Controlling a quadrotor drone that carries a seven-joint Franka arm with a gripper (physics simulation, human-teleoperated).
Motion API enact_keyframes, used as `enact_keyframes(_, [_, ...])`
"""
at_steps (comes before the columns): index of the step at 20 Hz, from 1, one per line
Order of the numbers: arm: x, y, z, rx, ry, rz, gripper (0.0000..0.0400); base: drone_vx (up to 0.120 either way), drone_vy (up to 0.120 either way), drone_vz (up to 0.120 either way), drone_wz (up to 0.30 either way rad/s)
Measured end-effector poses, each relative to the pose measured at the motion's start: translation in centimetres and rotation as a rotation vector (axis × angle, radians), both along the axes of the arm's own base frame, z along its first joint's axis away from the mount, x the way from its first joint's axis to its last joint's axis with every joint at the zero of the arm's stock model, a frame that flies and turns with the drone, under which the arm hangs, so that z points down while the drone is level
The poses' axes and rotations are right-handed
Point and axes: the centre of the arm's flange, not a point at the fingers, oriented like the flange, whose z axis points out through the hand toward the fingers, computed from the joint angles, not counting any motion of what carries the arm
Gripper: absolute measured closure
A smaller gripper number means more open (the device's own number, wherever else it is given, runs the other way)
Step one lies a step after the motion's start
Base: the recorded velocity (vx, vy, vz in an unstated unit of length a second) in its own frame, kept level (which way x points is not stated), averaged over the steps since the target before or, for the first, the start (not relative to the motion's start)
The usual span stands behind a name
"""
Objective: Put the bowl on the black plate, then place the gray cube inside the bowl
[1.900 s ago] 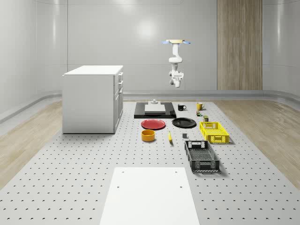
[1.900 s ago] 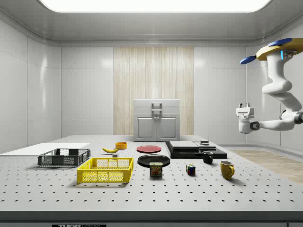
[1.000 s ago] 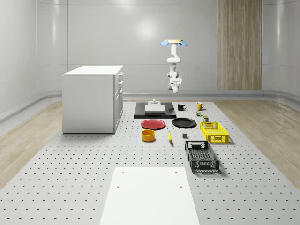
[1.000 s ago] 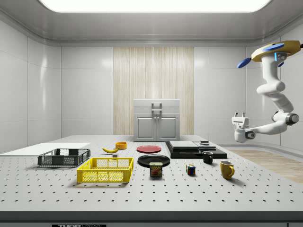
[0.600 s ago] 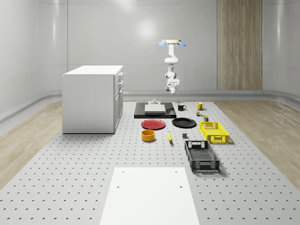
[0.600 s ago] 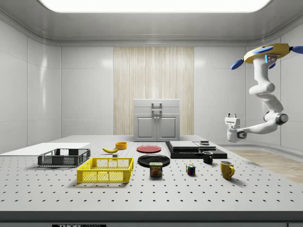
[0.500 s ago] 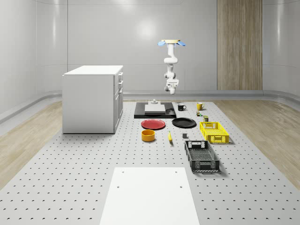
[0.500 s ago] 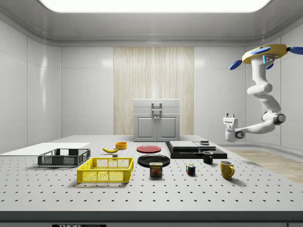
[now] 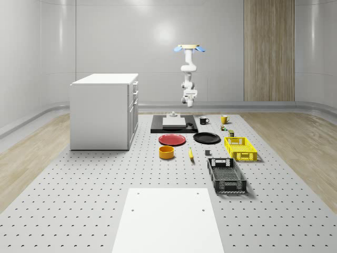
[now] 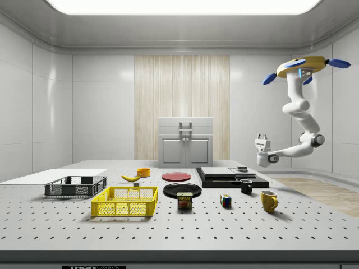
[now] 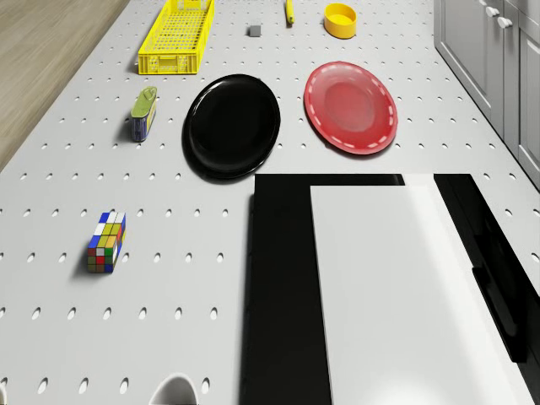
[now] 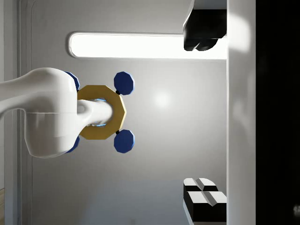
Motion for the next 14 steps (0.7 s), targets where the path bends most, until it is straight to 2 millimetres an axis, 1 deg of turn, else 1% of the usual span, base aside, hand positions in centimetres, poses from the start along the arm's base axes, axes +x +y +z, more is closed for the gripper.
enact_keyframes(14, [-0.11,0.22,0.00,-0.022,-0.011,0.000,0.0000,0.120,-0.120,0.000,0.000])
